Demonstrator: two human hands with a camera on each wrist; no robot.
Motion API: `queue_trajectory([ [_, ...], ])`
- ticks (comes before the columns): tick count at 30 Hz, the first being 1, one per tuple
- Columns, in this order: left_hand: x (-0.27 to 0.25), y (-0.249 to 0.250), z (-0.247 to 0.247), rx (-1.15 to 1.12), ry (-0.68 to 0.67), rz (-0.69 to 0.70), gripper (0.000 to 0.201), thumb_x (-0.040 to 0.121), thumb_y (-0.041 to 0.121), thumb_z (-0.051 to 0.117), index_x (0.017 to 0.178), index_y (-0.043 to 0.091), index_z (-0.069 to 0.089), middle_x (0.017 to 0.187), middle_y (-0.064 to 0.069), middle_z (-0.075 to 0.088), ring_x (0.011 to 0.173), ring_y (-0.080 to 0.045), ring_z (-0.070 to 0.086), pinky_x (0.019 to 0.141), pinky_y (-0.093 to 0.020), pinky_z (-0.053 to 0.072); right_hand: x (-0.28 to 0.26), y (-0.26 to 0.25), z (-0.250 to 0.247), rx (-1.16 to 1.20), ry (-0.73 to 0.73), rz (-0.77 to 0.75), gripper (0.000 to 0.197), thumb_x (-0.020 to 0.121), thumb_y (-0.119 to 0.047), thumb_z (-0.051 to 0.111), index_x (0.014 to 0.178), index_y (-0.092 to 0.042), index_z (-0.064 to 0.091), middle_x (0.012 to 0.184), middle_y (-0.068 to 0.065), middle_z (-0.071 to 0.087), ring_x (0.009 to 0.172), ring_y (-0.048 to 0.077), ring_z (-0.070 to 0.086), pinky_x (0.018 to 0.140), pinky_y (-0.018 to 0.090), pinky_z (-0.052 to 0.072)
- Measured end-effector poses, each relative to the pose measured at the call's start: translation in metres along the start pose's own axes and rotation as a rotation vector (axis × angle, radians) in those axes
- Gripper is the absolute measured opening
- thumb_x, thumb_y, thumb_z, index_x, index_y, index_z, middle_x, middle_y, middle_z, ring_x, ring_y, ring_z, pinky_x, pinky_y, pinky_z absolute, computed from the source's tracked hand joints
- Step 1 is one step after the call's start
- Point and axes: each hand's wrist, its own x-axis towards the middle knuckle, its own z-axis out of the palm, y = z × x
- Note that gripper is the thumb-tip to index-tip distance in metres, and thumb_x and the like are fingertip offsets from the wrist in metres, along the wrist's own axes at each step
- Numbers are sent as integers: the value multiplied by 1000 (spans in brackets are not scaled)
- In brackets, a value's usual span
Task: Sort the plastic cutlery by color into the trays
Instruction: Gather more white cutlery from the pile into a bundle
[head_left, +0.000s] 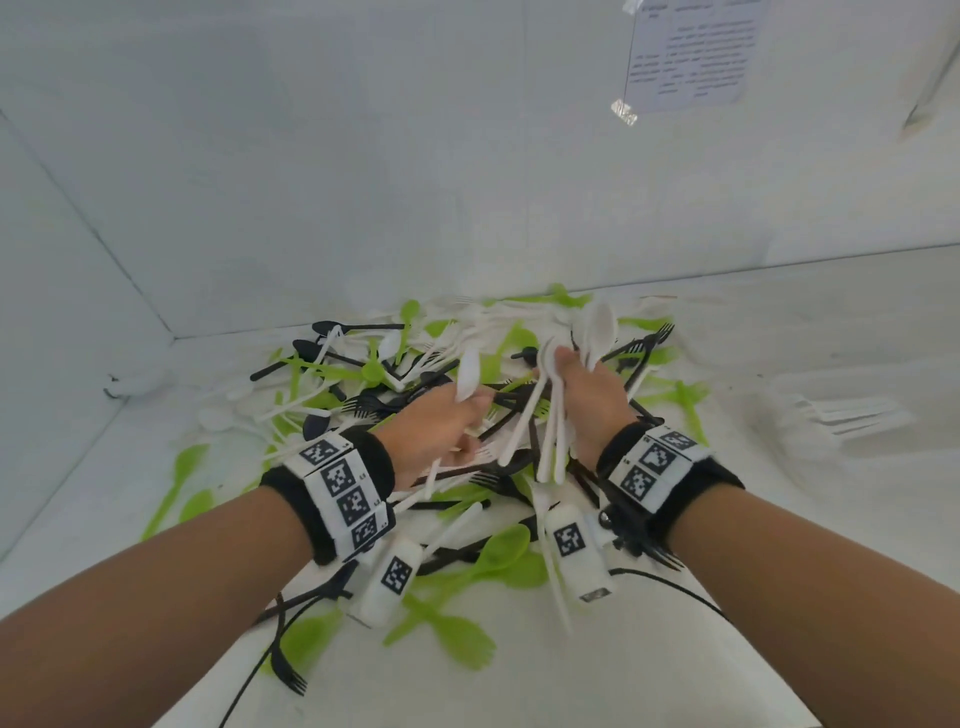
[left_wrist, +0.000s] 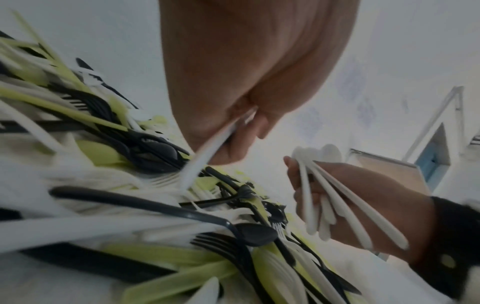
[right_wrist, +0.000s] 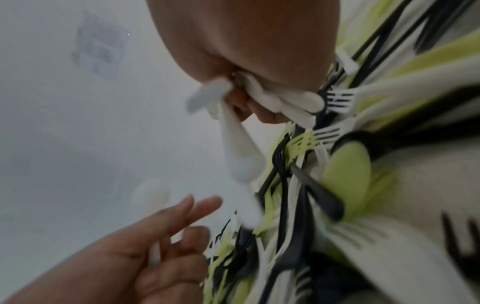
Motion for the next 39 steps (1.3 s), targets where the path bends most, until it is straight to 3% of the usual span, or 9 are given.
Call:
queue_trajectory([
  [4,6,6,-15,-54,151,-10,30,98,49,56,108,21,50,86,-2,37,58,-12,34,52,-26,29,0,-11,-6,-74,-12,-82,47,101,-48,53,131,-13,63,114,4,69,106,22,64,94,40,50],
  [8,16,15,-5,-177,184,-29,55,102,53,36,145,20,43,159,-11,29,111,-24,57,100,-41,42,-10,-5,12,-72,-76,-70,47,103,-47,52,127,-8,63,96,-1,63,90,19,61,80,34,48],
  [10,16,18,8,-217,119,65,48,103,51,34,133,21,57,110,2,46,86,-18,55,80,-36,43,-14,1,24,-70,-116,-83,45,103,-46,52,121,-8,67,88,-2,63,83,19,61,79,36,49],
  [15,17,12,38,-303,85,89,30,105,27,44,129,11,47,122,-15,64,107,-25,66,86,-41,57,-18,6,37,84,-88,-51,29,103,-35,55,105,-14,74,96,10,77,92,28,74,88,49,60],
  [20,13,8,26,-398,151,107,17,99,7,44,116,6,45,100,-18,59,70,-20,62,58,-32,54,-26,5,35,129,-259,38,35,101,-40,60,93,-7,68,71,10,59,55,19,49,51,32,39],
  [28,20,2,13,-334,335,124,15,95,10,39,108,16,42,83,-6,45,58,-12,36,54,-28,32,-31,-6,23,-3,-288,68,14,106,-40,49,113,-28,52,72,-1,35,47,10,29,47,27,25],
  [33,26,5,18,-550,226,94,64,85,53,60,132,10,52,101,-10,57,78,-16,56,71,-28,47,-44,0,28,-215,-437,-165,30,108,-28,43,133,-45,46,93,-20,56,58,-8,45,59,13,34],
  [36,29,4,20,-630,172,104,61,97,46,56,141,4,48,131,-24,60,119,-28,62,101,-42,50,-53,0,33,-159,-447,-121,34,110,-27,41,141,-36,49,82,-23,50,49,-11,48,49,6,34],
  [39,30,3,15,-555,238,138,37,101,28,53,132,8,49,130,-19,58,120,-31,60,104,-47,48,-53,-1,30,-167,-421,-38,21,109,-30,44,124,-33,58,79,-13,49,57,4,42,52,17,34],
])
